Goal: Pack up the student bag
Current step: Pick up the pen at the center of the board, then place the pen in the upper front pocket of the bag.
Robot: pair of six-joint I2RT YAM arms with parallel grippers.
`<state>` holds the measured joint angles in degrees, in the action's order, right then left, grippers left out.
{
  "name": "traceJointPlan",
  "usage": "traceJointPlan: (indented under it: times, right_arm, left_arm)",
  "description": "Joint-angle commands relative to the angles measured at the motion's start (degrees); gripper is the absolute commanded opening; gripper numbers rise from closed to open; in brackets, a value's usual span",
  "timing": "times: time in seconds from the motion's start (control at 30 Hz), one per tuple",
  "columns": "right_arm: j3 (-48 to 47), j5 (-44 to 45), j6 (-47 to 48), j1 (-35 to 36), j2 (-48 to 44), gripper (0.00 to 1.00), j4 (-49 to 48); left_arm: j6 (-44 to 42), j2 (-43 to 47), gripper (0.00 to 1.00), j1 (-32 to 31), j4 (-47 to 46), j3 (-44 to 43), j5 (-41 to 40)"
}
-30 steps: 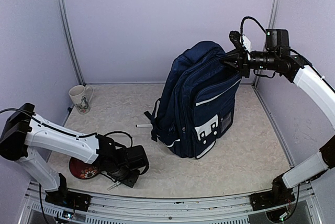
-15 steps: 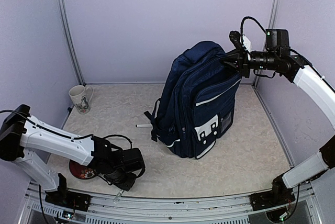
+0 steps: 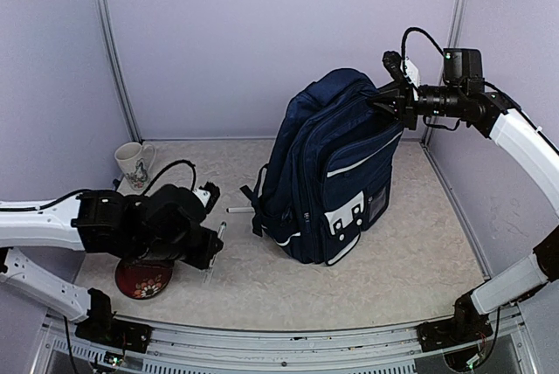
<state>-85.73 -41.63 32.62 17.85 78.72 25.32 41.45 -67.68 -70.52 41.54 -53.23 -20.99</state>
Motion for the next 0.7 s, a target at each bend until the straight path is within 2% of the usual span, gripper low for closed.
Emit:
traceJointPlan:
  times: [0.0, 0.13, 0.33, 0.5, 0.67]
  right_arm:
    - [-0.8, -2.67, -2.49, -0.18, -0.41, 0.0, 1.52]
    - [-0.57, -3.2, -3.27, -0.17, 0.05, 0.0, 0.99]
    - [-0.49, -3.95, -4.36, -0.09, 0.62, 0.0, 0.4]
    - [-0.53, -5.11, -4.67, -0.13, 0.82, 0.0, 0.29]
    - [-0.07, -5.02, -4.4, -0.11, 1.0, 0.0, 0.4]
  left_arm:
    - [-15.97, 3.91, 0.0, 0.21, -19.86, -6.69, -4.77]
    - [-30.82, -4.0, 0.0, 0.33, -33.11, -18.47, 0.72]
    - [-41.71, -24.35, 0.0, 1.18, -36.26, -44.68, 12.47]
    - [-45.69, -37.3, 0.0, 3.05, -34.41, -60.83, 12.64]
    - [-49.84, -42.92, 0.0, 3.27, -32.47, -65.37, 7.36]
